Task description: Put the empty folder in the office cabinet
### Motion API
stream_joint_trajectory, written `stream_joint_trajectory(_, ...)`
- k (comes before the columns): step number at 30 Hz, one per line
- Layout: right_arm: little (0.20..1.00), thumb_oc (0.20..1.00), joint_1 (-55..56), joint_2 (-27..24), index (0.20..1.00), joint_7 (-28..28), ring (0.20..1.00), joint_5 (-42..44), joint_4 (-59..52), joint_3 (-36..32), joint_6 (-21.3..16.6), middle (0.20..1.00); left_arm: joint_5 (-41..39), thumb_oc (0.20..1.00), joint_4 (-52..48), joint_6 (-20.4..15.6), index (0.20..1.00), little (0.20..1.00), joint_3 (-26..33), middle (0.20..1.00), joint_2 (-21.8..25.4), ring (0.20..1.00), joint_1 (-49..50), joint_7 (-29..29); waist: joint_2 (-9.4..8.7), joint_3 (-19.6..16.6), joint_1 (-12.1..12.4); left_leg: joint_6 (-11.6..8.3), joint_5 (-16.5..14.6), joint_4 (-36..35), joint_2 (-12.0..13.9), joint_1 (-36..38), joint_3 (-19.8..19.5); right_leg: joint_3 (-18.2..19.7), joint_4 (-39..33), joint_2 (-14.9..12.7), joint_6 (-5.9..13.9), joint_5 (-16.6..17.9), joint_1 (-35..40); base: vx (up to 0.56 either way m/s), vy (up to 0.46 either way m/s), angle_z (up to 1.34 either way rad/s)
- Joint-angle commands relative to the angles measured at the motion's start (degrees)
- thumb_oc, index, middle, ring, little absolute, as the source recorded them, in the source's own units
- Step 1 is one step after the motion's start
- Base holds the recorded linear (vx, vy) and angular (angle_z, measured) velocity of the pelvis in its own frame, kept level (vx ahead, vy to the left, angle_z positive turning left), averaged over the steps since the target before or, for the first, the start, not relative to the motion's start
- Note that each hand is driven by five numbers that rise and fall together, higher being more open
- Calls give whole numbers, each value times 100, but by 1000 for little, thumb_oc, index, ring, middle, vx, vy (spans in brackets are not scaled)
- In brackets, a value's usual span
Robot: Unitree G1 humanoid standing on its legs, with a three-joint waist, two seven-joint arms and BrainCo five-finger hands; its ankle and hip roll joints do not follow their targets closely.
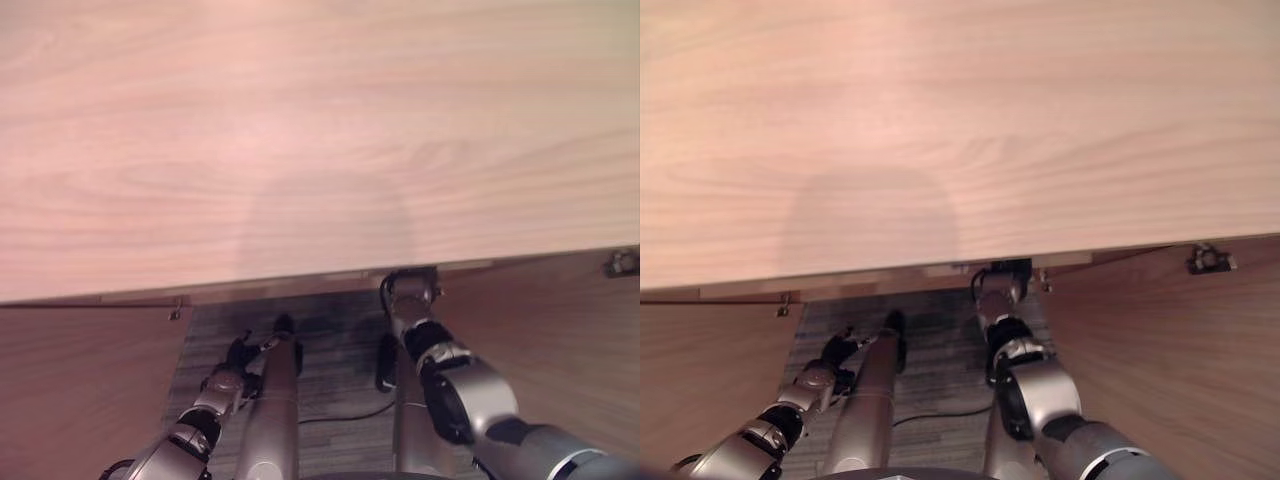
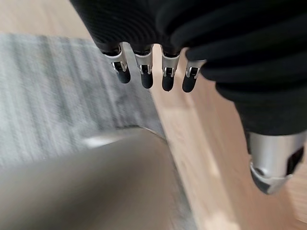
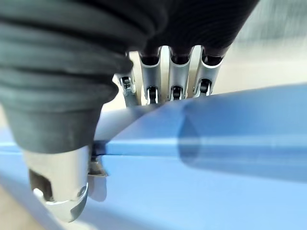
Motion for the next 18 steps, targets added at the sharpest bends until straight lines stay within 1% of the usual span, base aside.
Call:
stream_joint_trajectory(1, 1000, 1000, -80, 224, 1000, -463, 1000, -653, 337, 37, 203, 1000, -94, 1000, 525, 60, 1000, 1000, -126, 1000, -336, 1000, -311, 121, 115, 189, 52, 417, -497, -555, -35, 699, -44, -462, -574, 172, -174, -41, 614, 189, -130, 3)
stream_joint_trajectory(2, 1000, 1000, 119, 327, 1000, -604, 1000, -791, 569, 73, 266, 1000, -179, 1000, 636, 95, 1000, 1000, -165, 1000, -430, 1000, -463, 131, 51, 190, 18, 363, -403, -846, 8, 1039, -74, -505, -784, 159, -149, 7, 924, 142, -102, 11)
stream_joint_trajectory(4, 1000, 1000, 121, 326, 1000, -608, 1000, -797, 567, 73, 267, 1000, -182, 1000, 646, 90, 1000, 1000, -166, 1000, -434, 1000, -468, 131, 54, 233, 15, 360, -381, -896, 9, 1112, -77, -514, -821, 160, -150, 20, 995, 60, -40, 18)
stream_joint_trajectory(6, 1000, 1000, 285, 382, 1000, -706, 1000, -854, 894, 34, 338, 1000, -261, 1000, 734, 103, 1000, 1000, -190, 1000, -529, 1000, -609, 149, 14, 186, 4, 305, -281, -1123, 30, 1346, -93, -566, -960, 140, -110, 63, 1223, 89, -55, 5)
stream_joint_trajectory(7, 1000, 1000, 417, 405, 1000, -756, 1000, -930, 1086, 54, 419, 1000, -339, 1000, 737, 55, 1000, 1000, -268, 1000, -609, 1000, -678, 153, -1, 231, 26, 260, 97, -1519, 69, 1625, -95, -704, -1272, 97, -119, 326, 1502, 99, -68, 11)
stream_joint_trajectory(8, 1000, 1000, 550, 443, 1000, -724, 1000, -960, 1203, 124, 497, 1000, -403, 1000, 731, 40, 1000, 1000, -308, 1000, -664, 1000, -642, 170, -22, 227, 41, 239, 214, -1838, 105, 1953, -104, -764, -1477, 100, -77, 421, 1778, 81, -47, 21)
stream_joint_trajectory(15, 1000, 1000, 776, 445, 1000, -574, 1000, -1080, 1321, 349, 698, 1000, -399, 1000, 871, 81, 1000, 1000, -398, 1000, -801, 1000, -510, 148, -55, 182, 88, 184, 462, -2523, 178, 2739, -66, -851, -1972, 64, 47, 622, 2482, 85, -8, 11)
stream_joint_trajectory(16, 1000, 1000, 953, 464, 1000, -484, 1000, -1156, 1265, 472, 771, 1000, -350, 1000, 943, 99, 1000, 1000, -365, 1000, -868, 1000, -403, 116, -44, 104, 81, 177, 536, -2867, 208, 3137, -14, -869, -2182, 53, 103, 699, 2776, 113, 16, 5)
stream_joint_trajectory(18, 1000, 1000, 1030, 452, 1000, -440, 1000, -1178, 1209, 533, 800, 1000, -343, 1000, 977, 111, 1000, 1000, -328, 1000, -880, 1000, -356, 117, -40, 63, 67, 180, 566, -2987, 220, 3286, 18, -879, -2298, 59, 124, 734, 2903, 91, 29, 2)
